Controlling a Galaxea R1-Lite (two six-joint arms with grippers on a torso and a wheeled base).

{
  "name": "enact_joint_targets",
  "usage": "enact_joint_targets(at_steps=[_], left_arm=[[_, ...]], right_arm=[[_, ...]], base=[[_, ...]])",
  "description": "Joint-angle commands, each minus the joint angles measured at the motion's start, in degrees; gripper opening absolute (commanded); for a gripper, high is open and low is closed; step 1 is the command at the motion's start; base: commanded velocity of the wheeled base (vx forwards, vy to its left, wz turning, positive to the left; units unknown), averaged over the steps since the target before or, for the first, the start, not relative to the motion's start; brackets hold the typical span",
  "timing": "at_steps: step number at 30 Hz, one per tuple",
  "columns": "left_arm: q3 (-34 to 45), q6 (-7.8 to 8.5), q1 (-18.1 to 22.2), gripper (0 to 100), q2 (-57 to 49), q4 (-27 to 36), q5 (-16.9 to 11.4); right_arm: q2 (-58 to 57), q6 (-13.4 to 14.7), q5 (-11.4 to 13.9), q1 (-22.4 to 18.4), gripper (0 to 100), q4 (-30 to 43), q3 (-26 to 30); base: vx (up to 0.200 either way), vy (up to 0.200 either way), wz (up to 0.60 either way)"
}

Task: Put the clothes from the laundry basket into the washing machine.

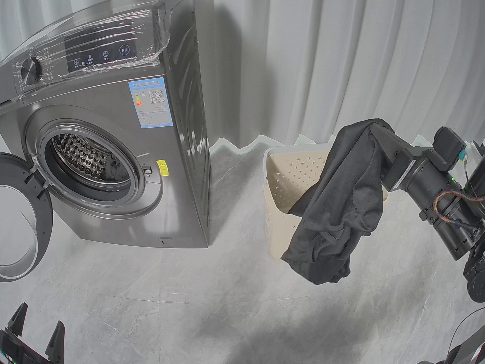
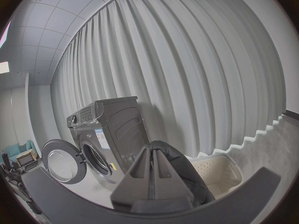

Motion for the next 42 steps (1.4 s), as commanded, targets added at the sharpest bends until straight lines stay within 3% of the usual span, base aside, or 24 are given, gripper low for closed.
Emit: enact_joint_targets(at_steps=[1, 30, 42], left_arm=[[0.84, -0.01, 0.03, 100, -0.93, 0.02, 0.01], [0.84, -0.01, 0.03, 100, -0.93, 0.02, 0.1], [0.84, -0.1, 0.03, 100, -0.93, 0.02, 0.01]], right_arm=[[0.76, 0.01, -0.02, 0.32, 0, -0.06, 0.02], [0.05, 0.36, 0.51, 0.41, 0, -0.33, 0.28], [0.14, 0.36, 0.69, 0.41, 0, -0.59, 0.28]], base=[[0.0, 0.2, 0.0], [0.0, 0.2, 0.0], [-0.05, 0.0, 0.0]])
